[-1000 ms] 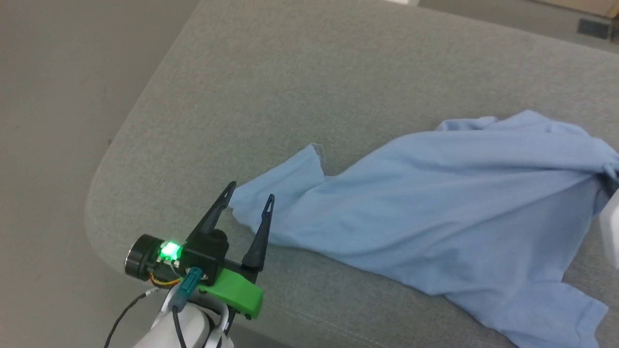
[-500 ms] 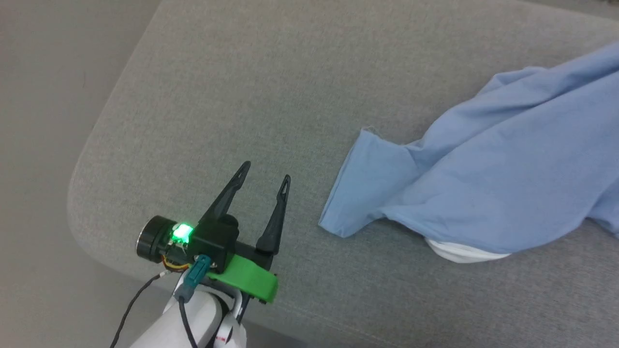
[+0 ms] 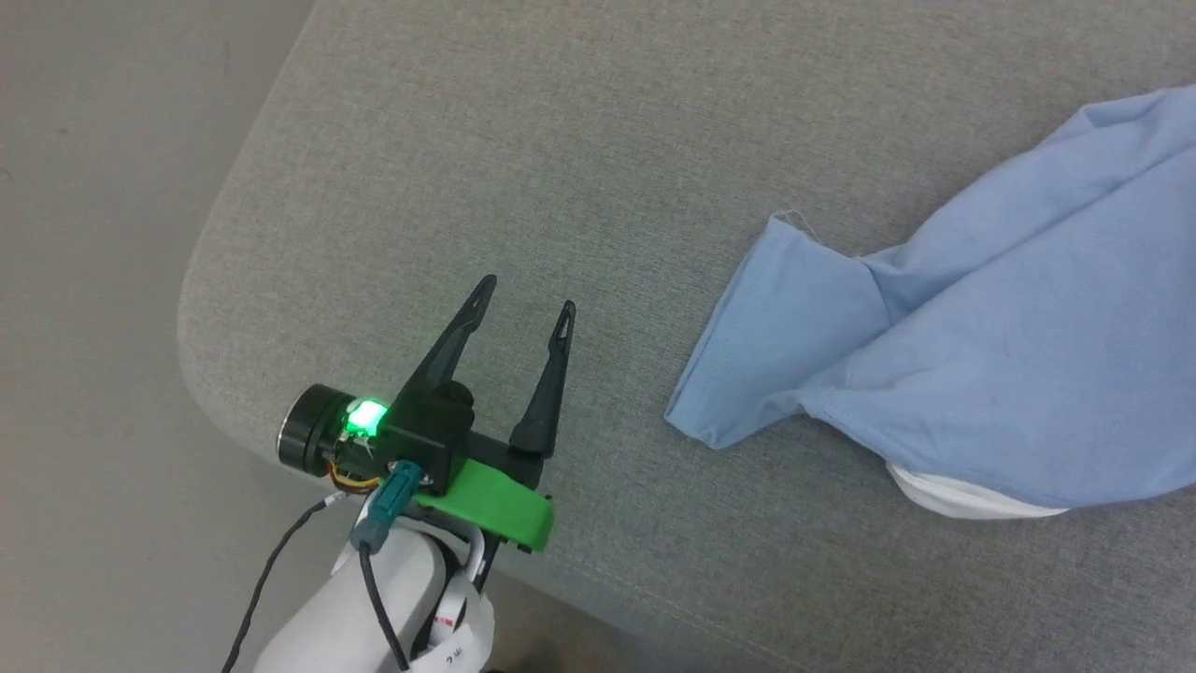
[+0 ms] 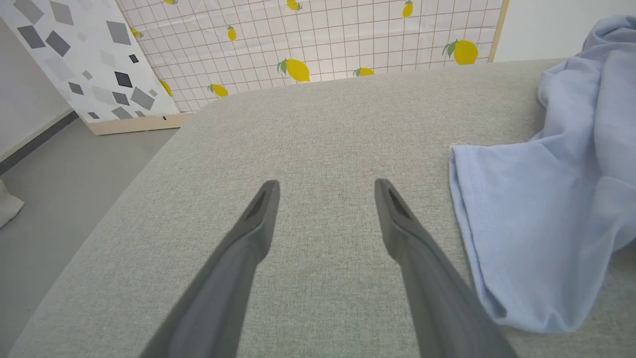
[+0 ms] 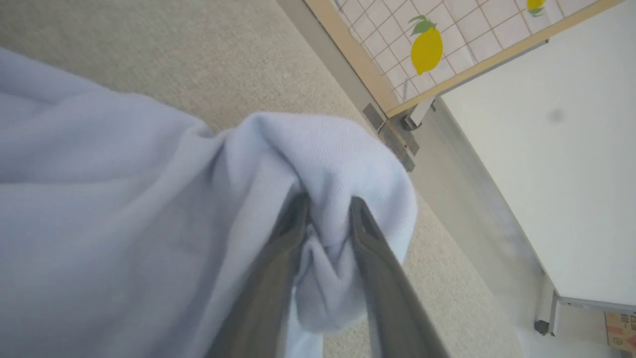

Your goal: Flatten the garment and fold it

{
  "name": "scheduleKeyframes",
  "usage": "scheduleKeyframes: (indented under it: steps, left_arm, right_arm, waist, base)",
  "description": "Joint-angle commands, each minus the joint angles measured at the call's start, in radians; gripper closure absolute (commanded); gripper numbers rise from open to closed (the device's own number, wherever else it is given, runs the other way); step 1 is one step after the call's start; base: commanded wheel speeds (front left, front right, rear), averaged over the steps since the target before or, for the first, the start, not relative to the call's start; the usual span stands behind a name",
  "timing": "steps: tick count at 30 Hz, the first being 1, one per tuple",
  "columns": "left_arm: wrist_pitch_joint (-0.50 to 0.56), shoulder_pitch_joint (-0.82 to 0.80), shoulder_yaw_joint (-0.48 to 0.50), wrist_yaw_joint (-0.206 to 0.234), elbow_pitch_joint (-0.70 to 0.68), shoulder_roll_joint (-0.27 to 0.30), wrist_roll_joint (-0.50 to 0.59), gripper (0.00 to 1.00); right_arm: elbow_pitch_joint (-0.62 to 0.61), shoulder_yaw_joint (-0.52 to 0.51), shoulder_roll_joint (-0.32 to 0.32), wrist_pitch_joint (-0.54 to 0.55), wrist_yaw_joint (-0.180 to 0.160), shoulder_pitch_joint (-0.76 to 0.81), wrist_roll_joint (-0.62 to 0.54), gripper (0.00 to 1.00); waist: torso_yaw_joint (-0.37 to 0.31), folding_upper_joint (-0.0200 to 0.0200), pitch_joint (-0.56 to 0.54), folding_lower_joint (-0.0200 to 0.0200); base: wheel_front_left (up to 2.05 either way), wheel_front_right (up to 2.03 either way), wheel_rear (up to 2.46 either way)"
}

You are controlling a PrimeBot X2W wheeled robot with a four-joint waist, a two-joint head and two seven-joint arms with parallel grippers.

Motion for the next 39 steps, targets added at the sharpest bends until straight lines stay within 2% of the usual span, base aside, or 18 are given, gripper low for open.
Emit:
scheduleKeyframes:
  steps: [1,5,8,12,17,23,27,35,39]
  left_arm:
    - [-0.008,-0.012,0.008,-0.007,0.005,-0.006,0.007,0.00]
    - [-0.008,-0.002,0.019,-0.015,0.022,-0.006,0.008,0.00]
    - [-0.008,0.009,0.018,-0.024,0.038,0.003,0.007,0.00]
    - [-0.006,0.025,0.033,-0.023,0.053,0.016,-0.012,0.00]
    - [0.011,0.042,0.049,-0.017,0.049,0.032,-0.037,0.00]
    - [0.037,0.076,0.079,-0.001,0.034,0.050,-0.080,0.00]
    - [0.068,0.098,0.085,-0.001,0.027,0.060,-0.108,0.00]
    - [0.167,0.139,0.055,-0.019,0.024,0.087,-0.146,0.00]
    - [0.219,0.141,0.023,-0.046,0.025,0.104,-0.150,0.00]
  right_arm:
    - [0.015,-0.002,0.010,-0.024,-0.002,-0.023,-0.002,0.00]
    - [0.056,0.000,0.031,-0.098,-0.002,-0.046,-0.028,0.00]
    - [0.073,-0.029,0.083,-0.164,-0.002,-0.047,0.009,0.00]
    - [0.054,-0.049,0.121,-0.266,-0.002,-0.021,0.051,0.00]
    - [0.001,-0.130,0.171,-0.373,-0.002,0.068,0.124,0.00]
    - [-0.134,-0.241,0.248,-0.470,-0.002,0.262,0.175,0.00]
    - [-0.246,-0.351,0.334,-0.515,-0.002,0.427,0.164,0.00]
    - [-0.509,-0.509,0.563,-0.526,-0.002,0.760,0.049,0.00]
    - [-0.603,-0.534,0.633,-0.514,-0.002,0.909,-0.019,0.00]
  waist:
    - [-0.006,0.0000,-0.014,-0.0003]
    - [-0.032,0.0000,-0.062,-0.0003]
    - [-0.061,0.0000,-0.113,-0.0003]
    - [-0.107,0.0000,-0.181,-0.0003]
    - [-0.158,0.0000,-0.247,-0.0003]
    - [-0.218,0.0000,-0.302,-0.0003]
    - [-0.246,0.0000,-0.326,-0.0003]
    - [-0.291,0.0000,-0.342,-0.0003]
    - [-0.309,0.0000,-0.341,-0.0003]
  base:
    - [0.00,0.00,0.00]
    - [0.00,0.00,0.00]
    - [0.00,0.00,0.00]
    - [0.00,0.00,0.00]
    - [0.00,0.00,0.00]
    - [0.00,0.00,0.00]
    - [0.00,0.00,0.00]
    - [0.00,0.00,0.00]
    - [0.00,0.00,0.00]
